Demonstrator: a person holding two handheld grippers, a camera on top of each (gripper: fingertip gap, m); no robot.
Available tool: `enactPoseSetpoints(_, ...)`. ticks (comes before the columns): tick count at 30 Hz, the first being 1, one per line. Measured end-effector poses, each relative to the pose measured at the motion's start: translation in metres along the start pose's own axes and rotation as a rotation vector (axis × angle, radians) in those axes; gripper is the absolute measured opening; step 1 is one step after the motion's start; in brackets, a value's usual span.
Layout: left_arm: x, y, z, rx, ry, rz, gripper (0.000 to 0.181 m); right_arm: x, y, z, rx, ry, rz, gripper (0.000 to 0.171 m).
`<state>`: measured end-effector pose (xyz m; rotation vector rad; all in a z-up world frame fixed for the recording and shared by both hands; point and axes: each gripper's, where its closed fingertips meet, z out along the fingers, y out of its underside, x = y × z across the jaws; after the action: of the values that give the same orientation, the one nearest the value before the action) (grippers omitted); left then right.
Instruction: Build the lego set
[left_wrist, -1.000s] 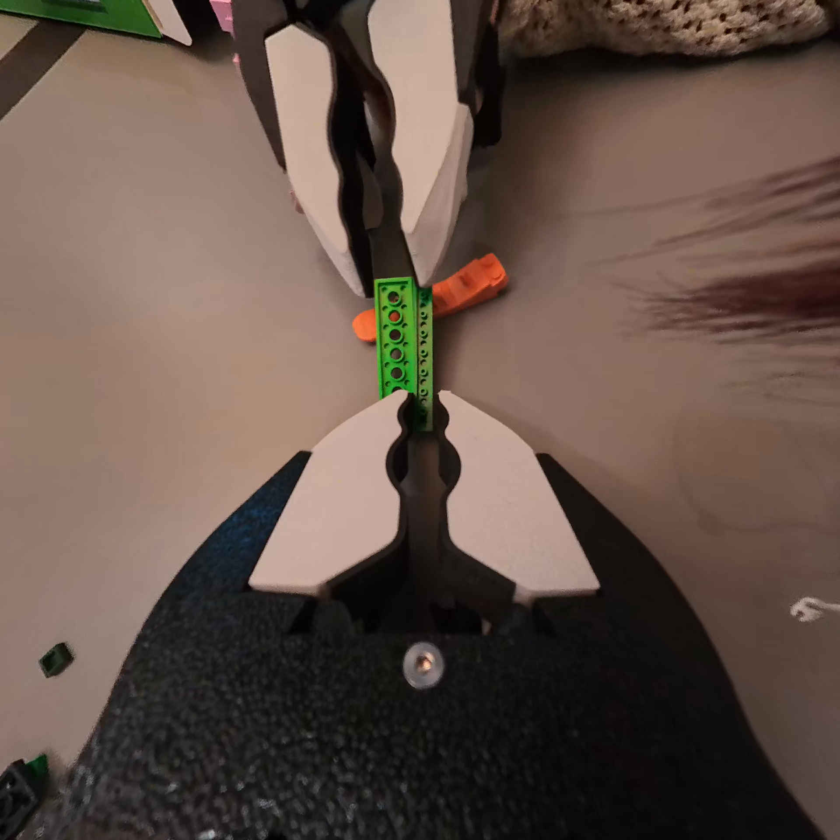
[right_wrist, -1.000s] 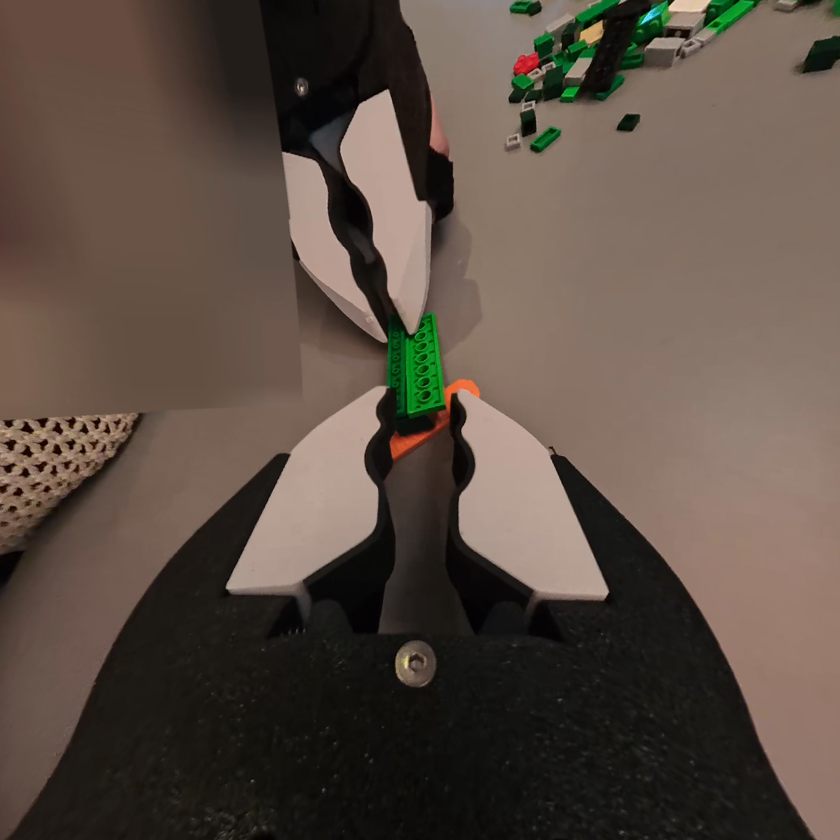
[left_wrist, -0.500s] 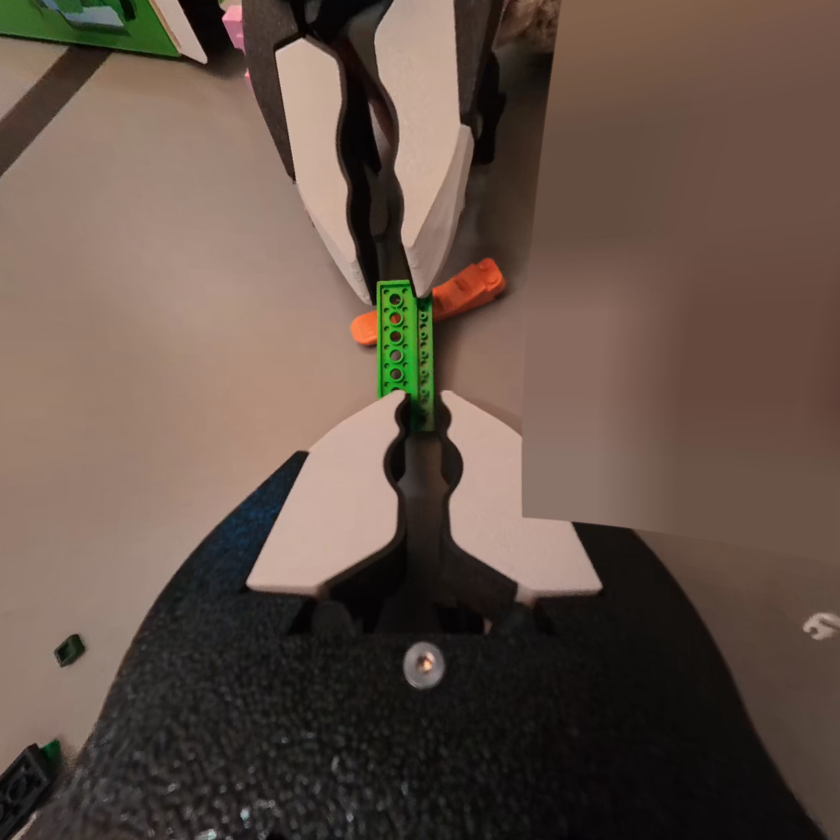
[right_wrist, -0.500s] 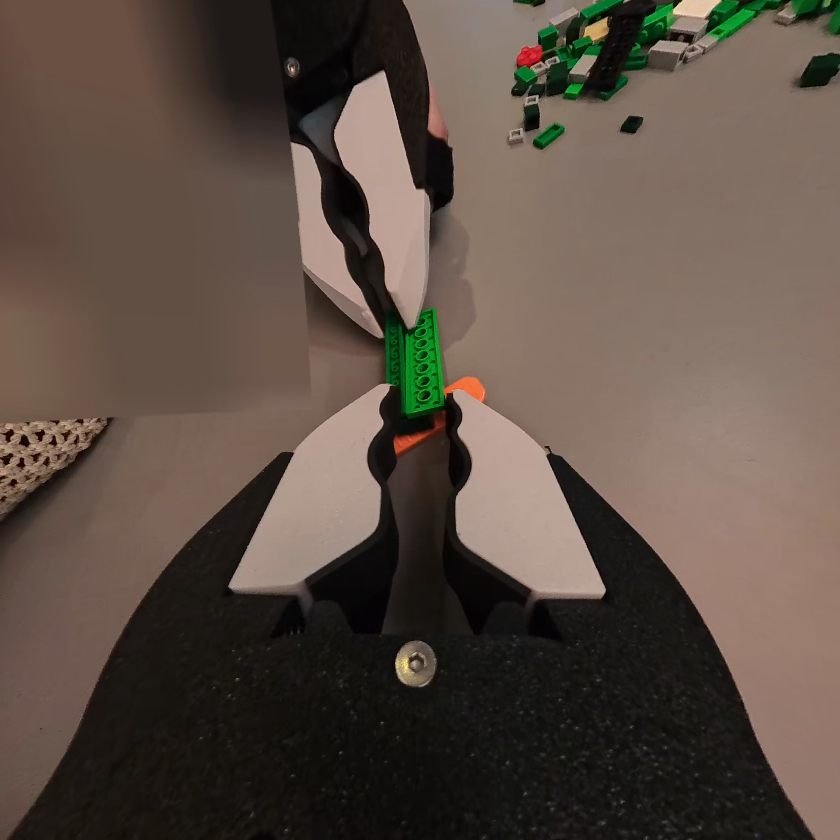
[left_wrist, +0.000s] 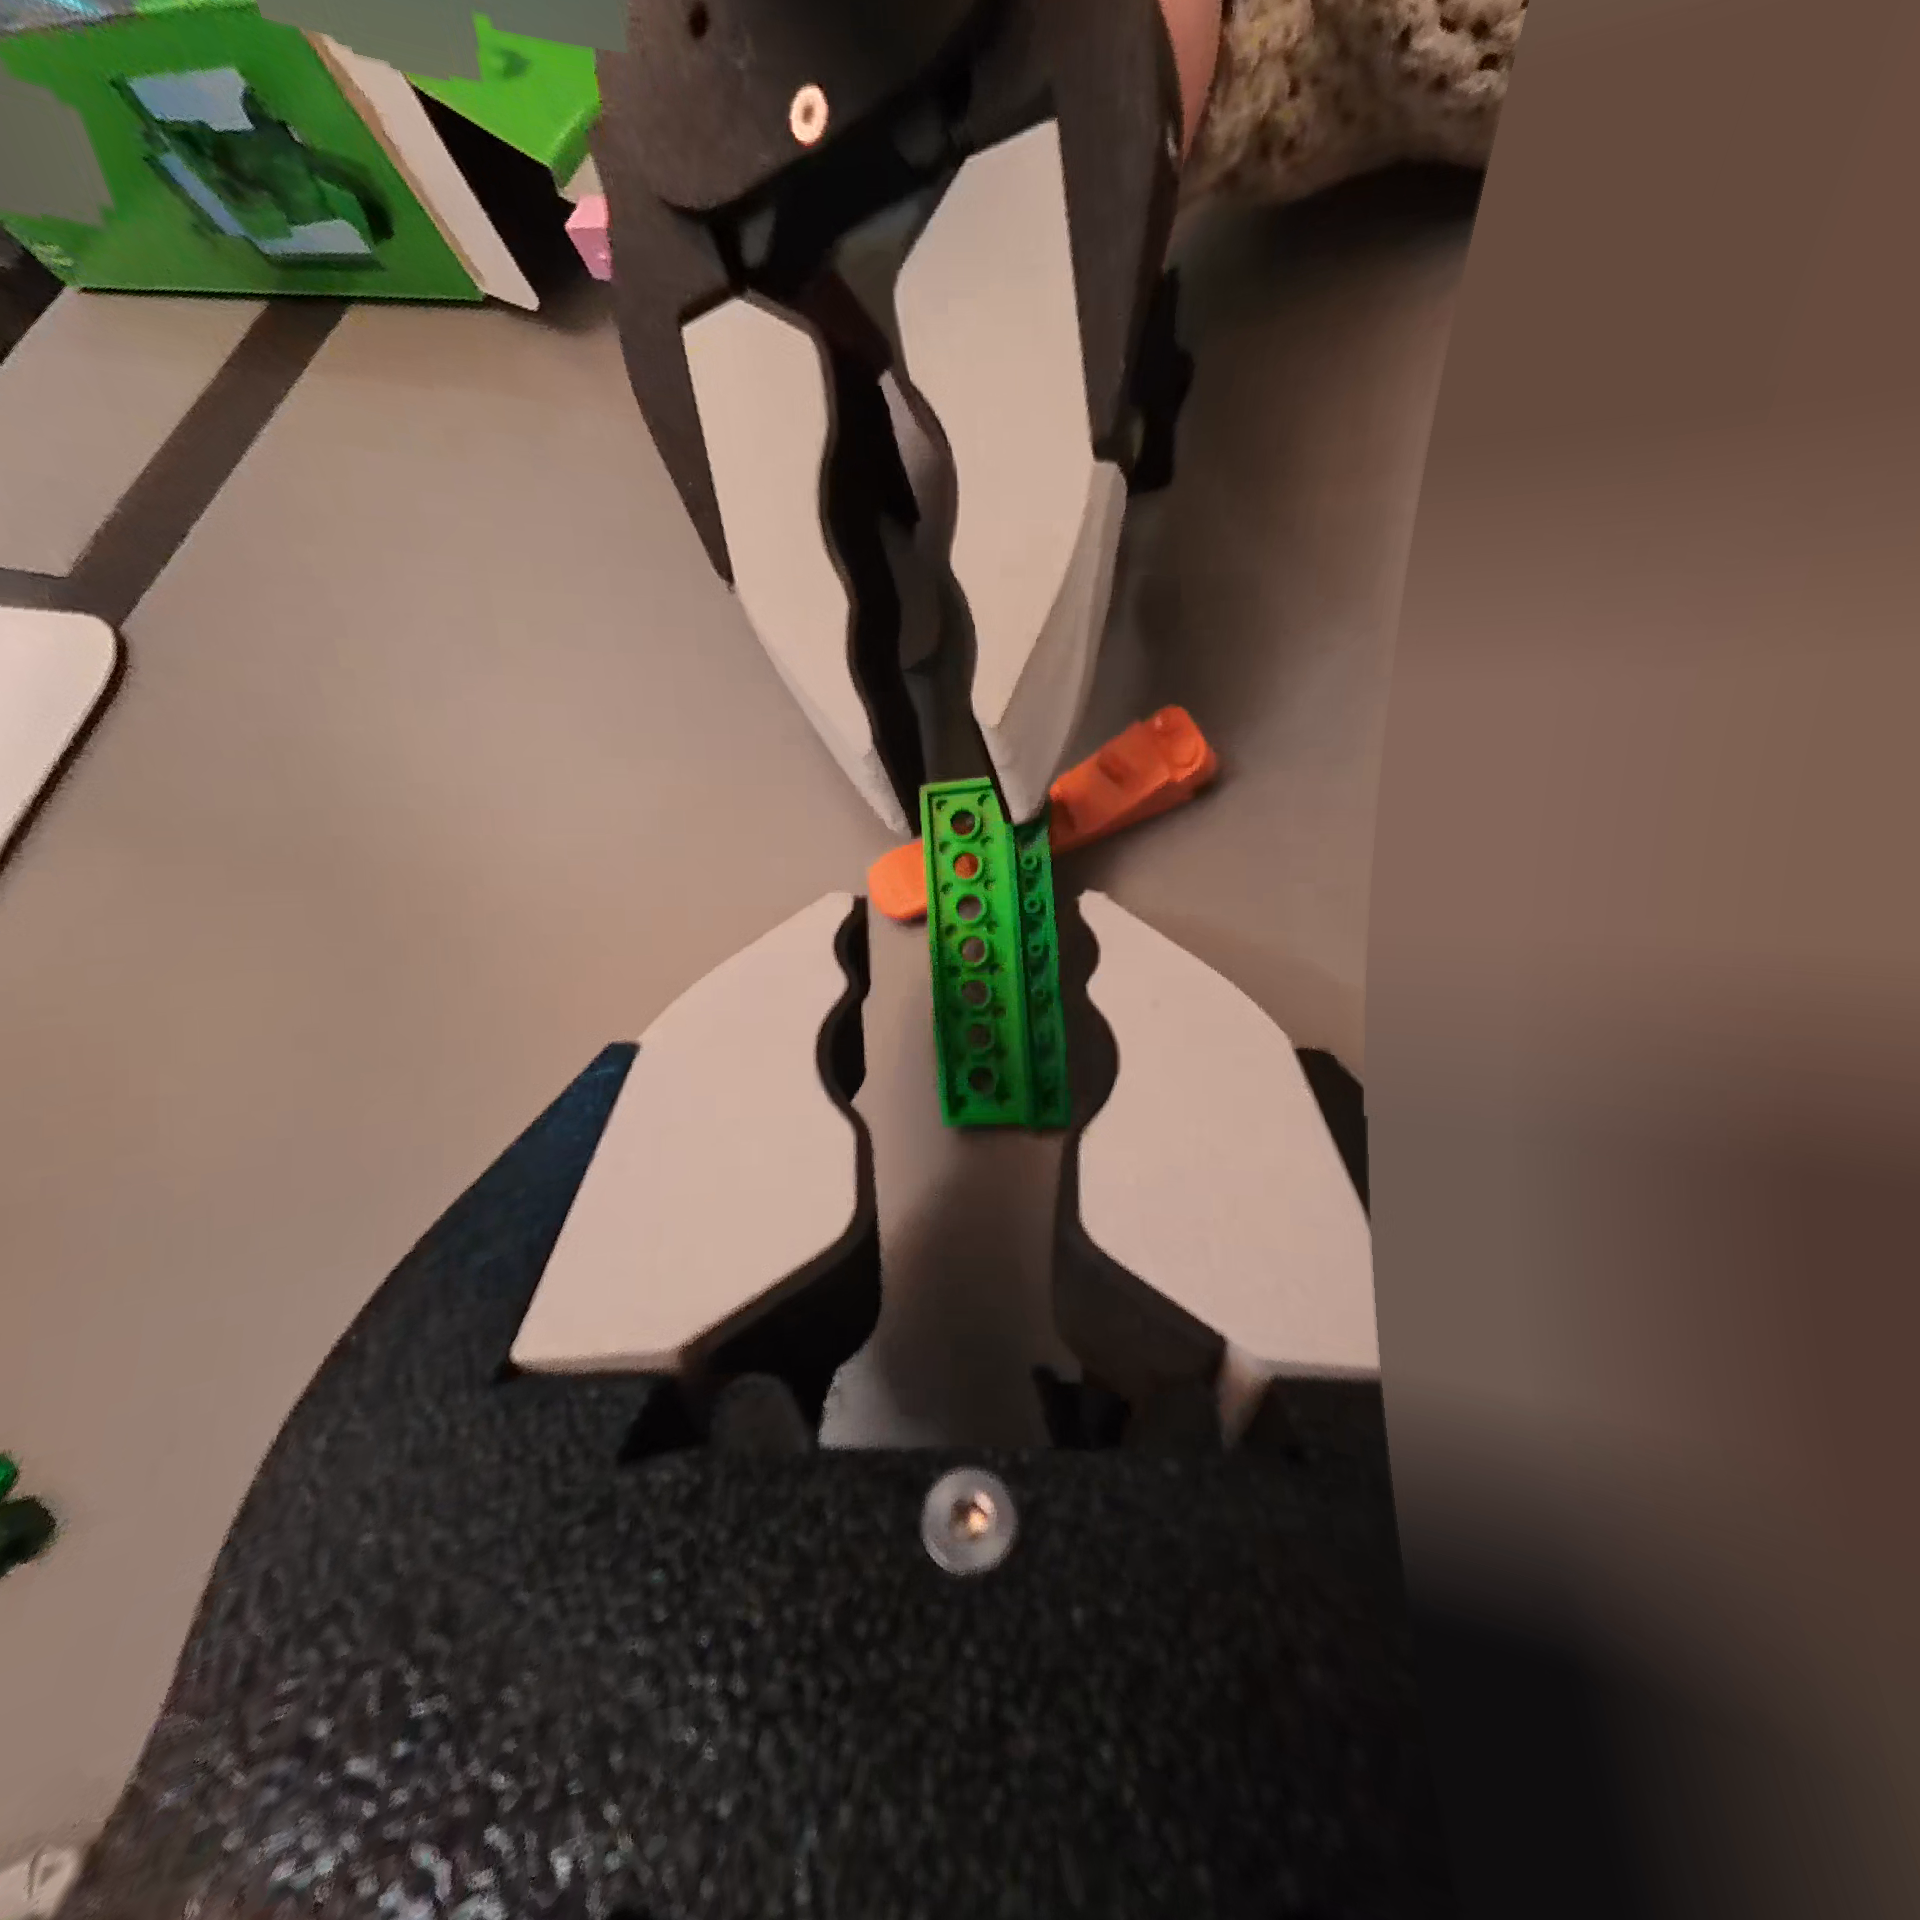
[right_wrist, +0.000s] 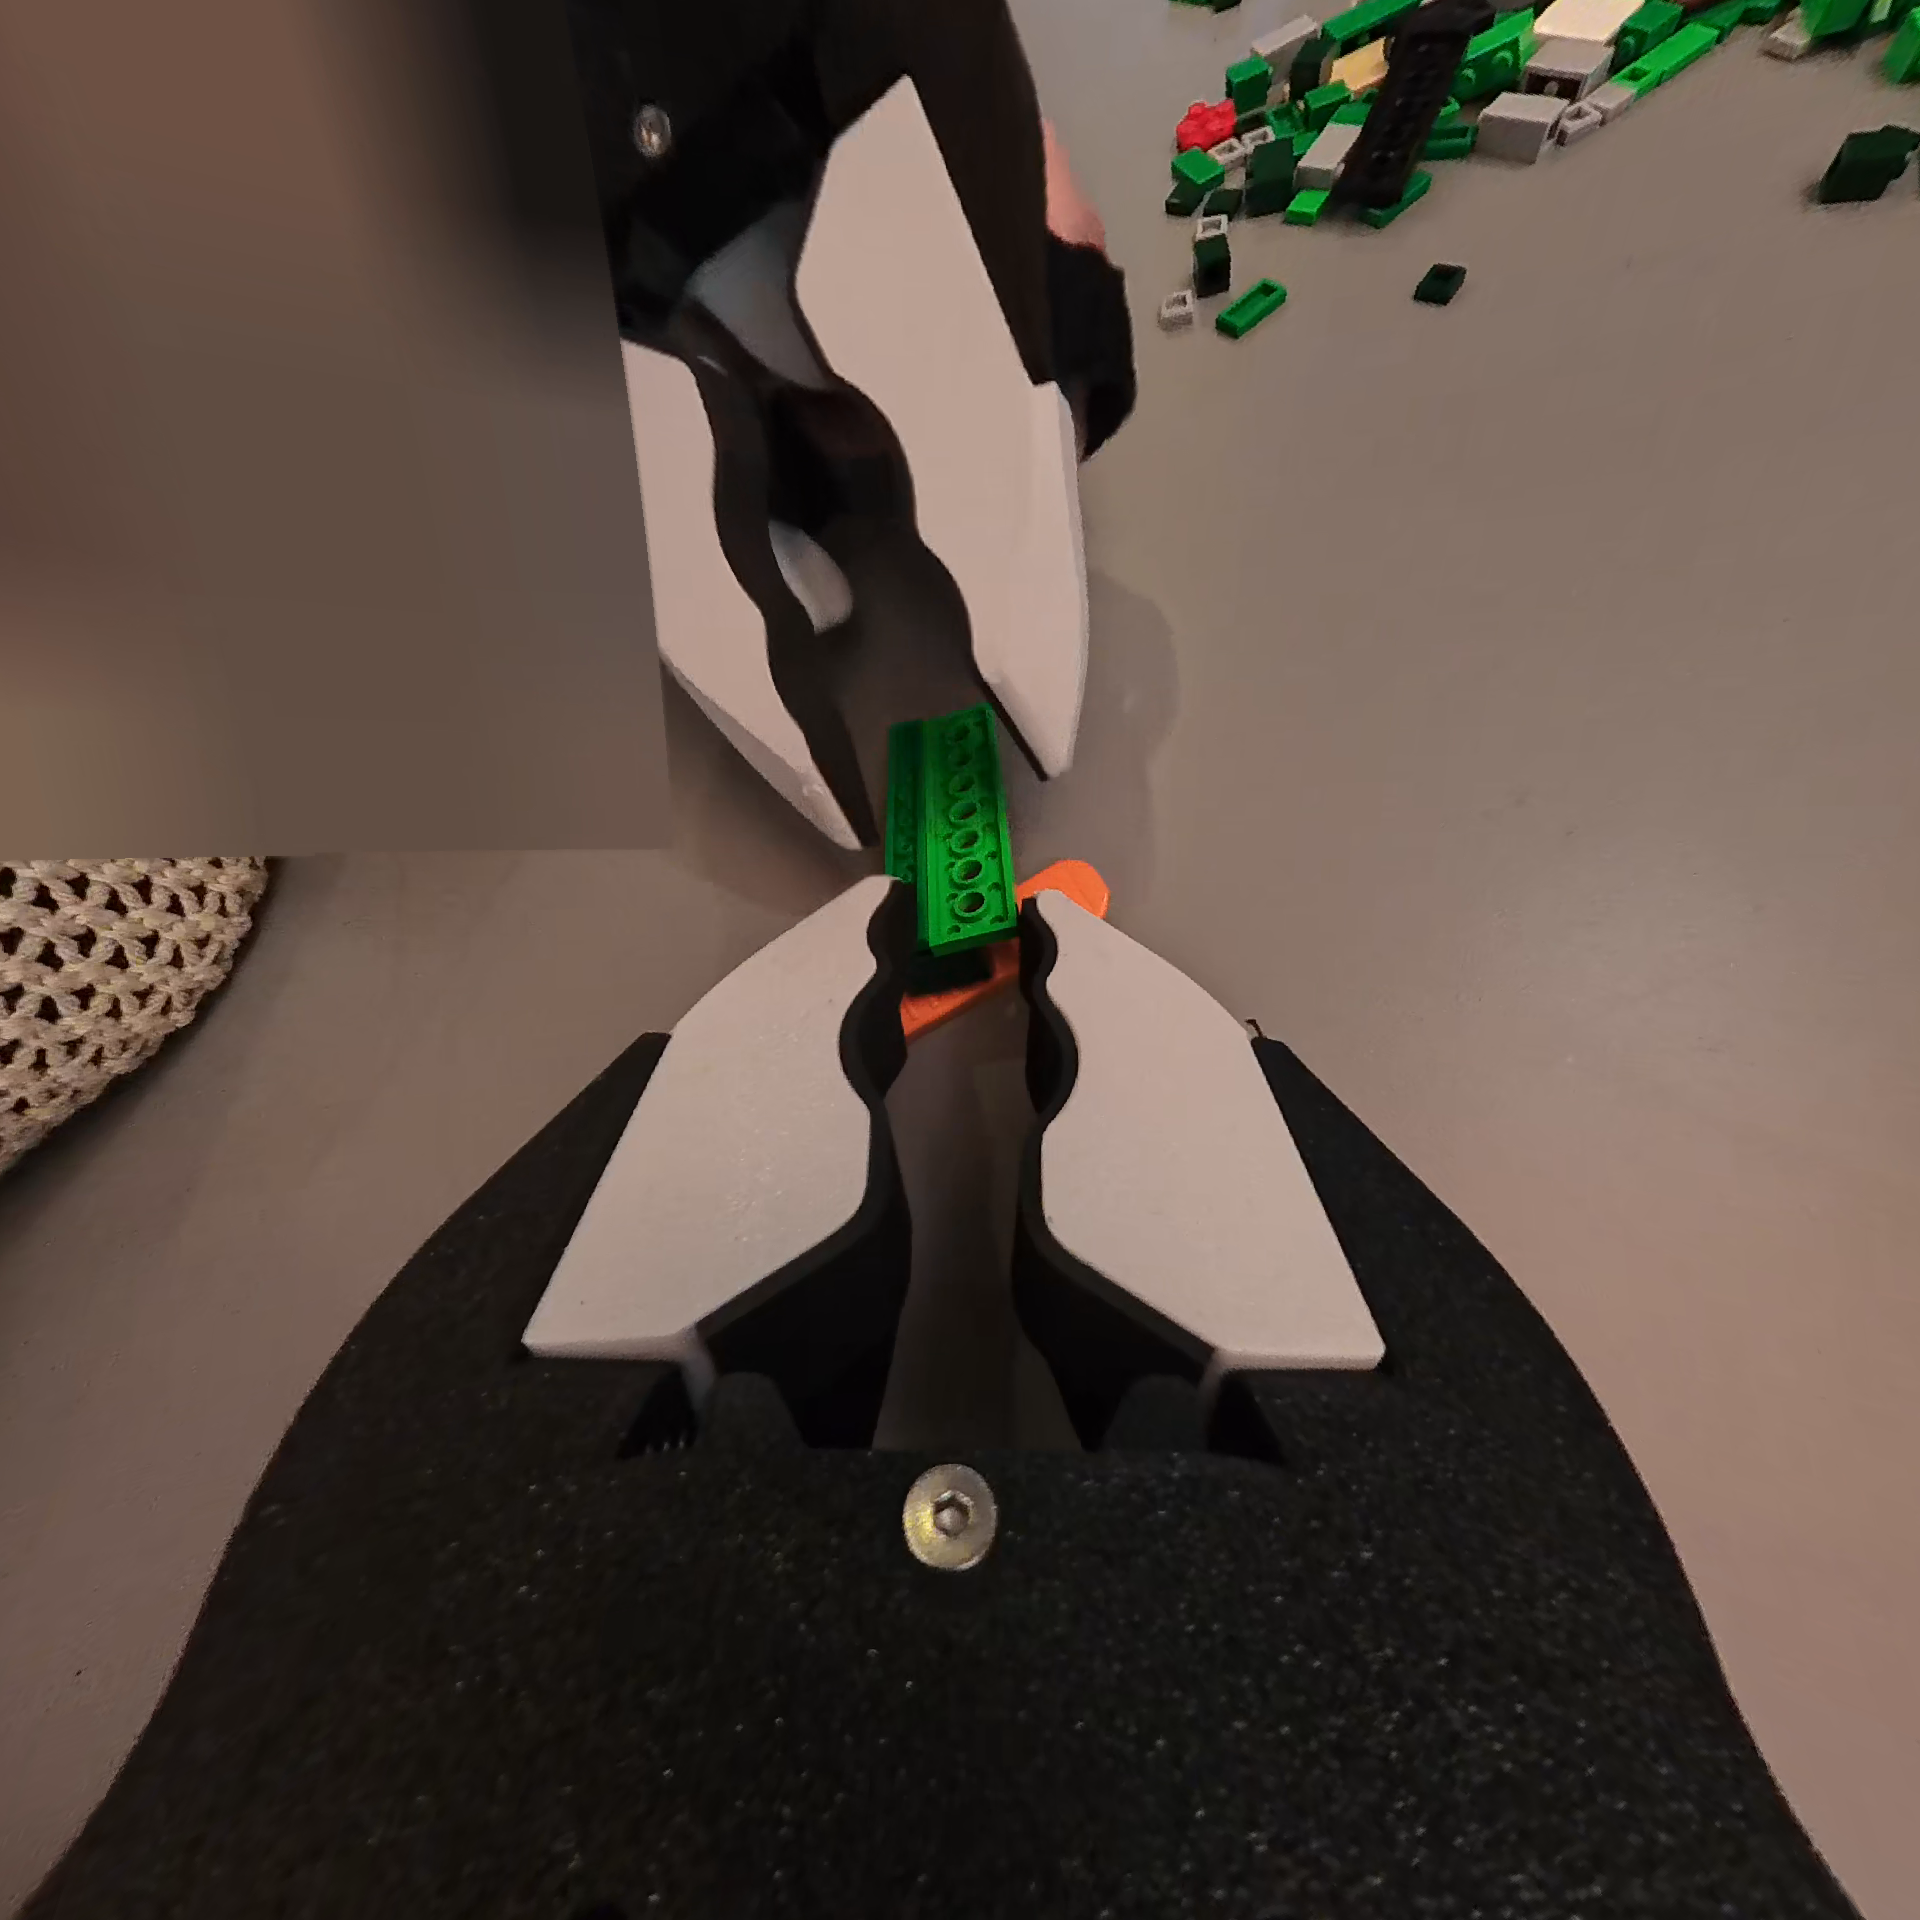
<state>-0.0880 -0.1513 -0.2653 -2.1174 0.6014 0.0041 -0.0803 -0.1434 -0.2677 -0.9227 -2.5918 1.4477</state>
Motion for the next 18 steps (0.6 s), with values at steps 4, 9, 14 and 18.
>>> enactPoseSetpoints(4,0.004,0.004,0.008,-0.053,0.072,-0.029,0.038,0.000,0.000,0.000,0.000,0.003,-0.002,0.019)
enactPoseSetpoints(9,0.007,0.008,0.012,-0.065,0.097,-0.044,0.028,0.000,0.000,0.000,0.000,0.003,-0.002,0.019)
enactPoseSetpoints(14,0.006,0.008,0.012,-0.052,0.089,-0.044,0.025,0.000,-0.001,0.000,0.003,0.000,0.003,0.019)
enactPoseSetpoints(18,0.006,0.008,0.012,-0.049,0.086,-0.064,0.025,0.000,-0.001,0.000,0.007,-0.014,0.018,0.019)
